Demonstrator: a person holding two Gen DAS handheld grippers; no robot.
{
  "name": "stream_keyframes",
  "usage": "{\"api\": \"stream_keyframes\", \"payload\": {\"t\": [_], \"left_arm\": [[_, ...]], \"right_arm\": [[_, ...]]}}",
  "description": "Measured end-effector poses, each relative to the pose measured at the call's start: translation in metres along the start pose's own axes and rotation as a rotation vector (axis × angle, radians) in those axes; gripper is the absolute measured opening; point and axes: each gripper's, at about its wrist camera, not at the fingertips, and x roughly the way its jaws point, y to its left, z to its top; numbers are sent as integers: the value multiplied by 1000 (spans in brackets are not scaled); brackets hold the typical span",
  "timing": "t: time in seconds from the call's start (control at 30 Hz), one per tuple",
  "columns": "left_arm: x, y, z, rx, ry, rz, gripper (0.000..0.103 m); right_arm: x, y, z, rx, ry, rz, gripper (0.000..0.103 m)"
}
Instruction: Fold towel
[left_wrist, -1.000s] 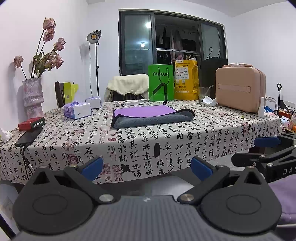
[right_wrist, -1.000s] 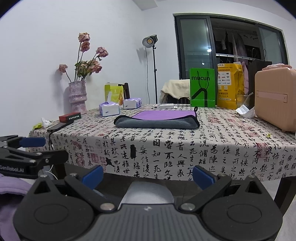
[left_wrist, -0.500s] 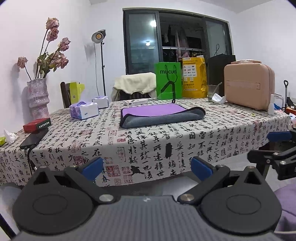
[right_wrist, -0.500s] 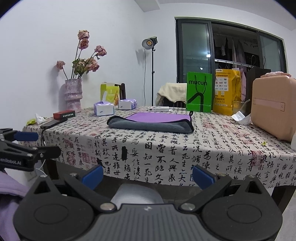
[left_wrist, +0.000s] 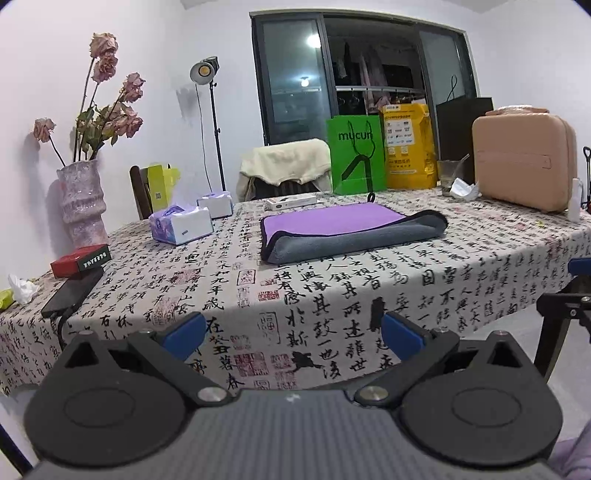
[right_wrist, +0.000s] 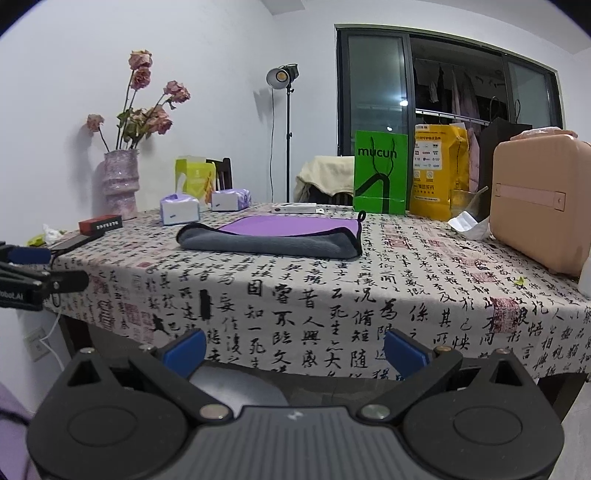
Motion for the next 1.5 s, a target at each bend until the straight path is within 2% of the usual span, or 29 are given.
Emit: {"api": "stream_keyframes", "payload": {"t": [0.33,0.5,0.83,0.97,1.13,1.33,1.47,1.5], "left_arm": [[39,11,19,-23,12,4,103],[59,12,26,-2,15,9,103],[120,28,53,-39,59,-62,103],[147,32,67,-38,60,-59,102],[182,37,80,-44,90,-74,83],[215,45,86,-74,161,-133,69],[230,50,87,-115,207,-199,56],[234,51,87,-121,221,-211,48]], "right_arm": [[40,-17,19,3,-1,3,103],[61,-22,31,-2,-2,6,103],[106,-34,57,-3,9,8,103],[129,-43,72,-2,10,5,103],[160,-53,89,-3,25,11,103],[195,-66,108,2,49,44,100],[215,-72,114,1,86,63,94],[219,-74,115,4,97,75,89]]}}
